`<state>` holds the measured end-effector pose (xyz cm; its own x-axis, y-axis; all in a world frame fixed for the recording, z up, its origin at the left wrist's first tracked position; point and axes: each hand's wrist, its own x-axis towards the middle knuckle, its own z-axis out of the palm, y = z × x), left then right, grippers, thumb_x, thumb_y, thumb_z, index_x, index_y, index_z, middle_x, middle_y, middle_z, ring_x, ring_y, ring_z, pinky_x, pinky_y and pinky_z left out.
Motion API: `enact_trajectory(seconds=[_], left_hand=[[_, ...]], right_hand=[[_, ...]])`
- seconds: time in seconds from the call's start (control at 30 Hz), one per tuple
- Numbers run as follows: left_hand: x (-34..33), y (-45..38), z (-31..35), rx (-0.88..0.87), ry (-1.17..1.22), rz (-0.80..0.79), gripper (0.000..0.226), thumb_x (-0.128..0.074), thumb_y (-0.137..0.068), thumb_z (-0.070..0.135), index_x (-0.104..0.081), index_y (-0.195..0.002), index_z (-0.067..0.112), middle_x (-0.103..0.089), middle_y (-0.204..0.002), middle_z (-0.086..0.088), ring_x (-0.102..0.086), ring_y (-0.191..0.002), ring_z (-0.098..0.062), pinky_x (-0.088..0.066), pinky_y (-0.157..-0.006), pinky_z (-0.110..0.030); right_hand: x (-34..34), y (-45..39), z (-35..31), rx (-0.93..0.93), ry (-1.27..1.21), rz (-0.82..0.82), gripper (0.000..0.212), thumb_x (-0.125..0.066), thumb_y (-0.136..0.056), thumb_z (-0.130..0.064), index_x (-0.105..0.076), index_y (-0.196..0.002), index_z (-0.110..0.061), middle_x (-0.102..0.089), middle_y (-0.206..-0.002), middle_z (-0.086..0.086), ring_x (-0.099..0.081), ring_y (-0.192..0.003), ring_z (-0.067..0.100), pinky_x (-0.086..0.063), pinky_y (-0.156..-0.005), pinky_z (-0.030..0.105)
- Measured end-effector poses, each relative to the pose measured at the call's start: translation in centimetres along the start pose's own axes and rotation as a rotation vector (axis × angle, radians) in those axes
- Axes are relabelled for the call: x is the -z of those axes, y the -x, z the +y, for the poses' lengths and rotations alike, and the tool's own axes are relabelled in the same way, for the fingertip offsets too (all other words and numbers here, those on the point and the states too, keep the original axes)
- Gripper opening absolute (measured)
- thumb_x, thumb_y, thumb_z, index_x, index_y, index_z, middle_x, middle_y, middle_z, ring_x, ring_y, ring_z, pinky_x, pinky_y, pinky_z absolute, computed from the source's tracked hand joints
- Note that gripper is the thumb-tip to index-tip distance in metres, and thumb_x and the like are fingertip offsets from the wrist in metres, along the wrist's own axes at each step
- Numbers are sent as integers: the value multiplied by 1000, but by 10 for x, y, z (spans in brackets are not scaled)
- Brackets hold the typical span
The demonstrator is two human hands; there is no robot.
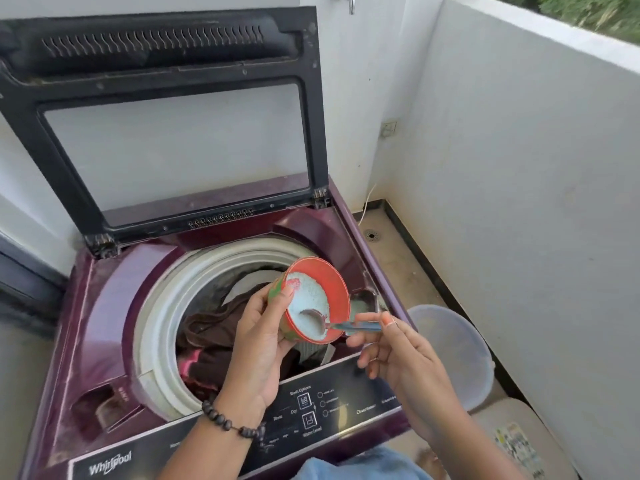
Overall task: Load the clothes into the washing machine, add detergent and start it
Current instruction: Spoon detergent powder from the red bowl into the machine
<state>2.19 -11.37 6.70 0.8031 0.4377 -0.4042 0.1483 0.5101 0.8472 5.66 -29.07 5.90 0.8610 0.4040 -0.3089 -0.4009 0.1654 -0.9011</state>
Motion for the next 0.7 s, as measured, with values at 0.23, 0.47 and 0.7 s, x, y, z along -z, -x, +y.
enact_trajectory(seconds=[0.23, 0.47, 0.7], left_hand=[[10, -3, -9, 67, 11, -10, 49, -66, -77, 40, -60, -120, 17, -69, -114, -9, -69, -95, -18, -57, -72, -32], [20, -12, -23, 147, -1, -4, 36, -51, -96, 37, -63, -120, 13, -71, -114, -10, -66, -108, -26, -58, -80, -39], [12, -18, -34, 139, -38, -23, 36, -47, -97, 38, -65, -116, 13, -73, -109, -8, -69, -100, -19, -57, -72, -33]], right_hand=[[-7, -7, 12, -133, -178, 116, 39, -40, -101, -27, -67, -107, 0, -70, -81, 18, -53, -53, 15, -41, -49, 23], [0, -14, 17, -131, -255, 227, 33, -38, -103, -20, -64, -104, 1, -65, -69, 15, -47, -45, 14, -38, -41, 20], [12, -12, 15, -46, -140, 219, 35, -38, -103, -22, -63, -102, 2, -67, -71, 16, -45, -37, 14, -28, -33, 19]])
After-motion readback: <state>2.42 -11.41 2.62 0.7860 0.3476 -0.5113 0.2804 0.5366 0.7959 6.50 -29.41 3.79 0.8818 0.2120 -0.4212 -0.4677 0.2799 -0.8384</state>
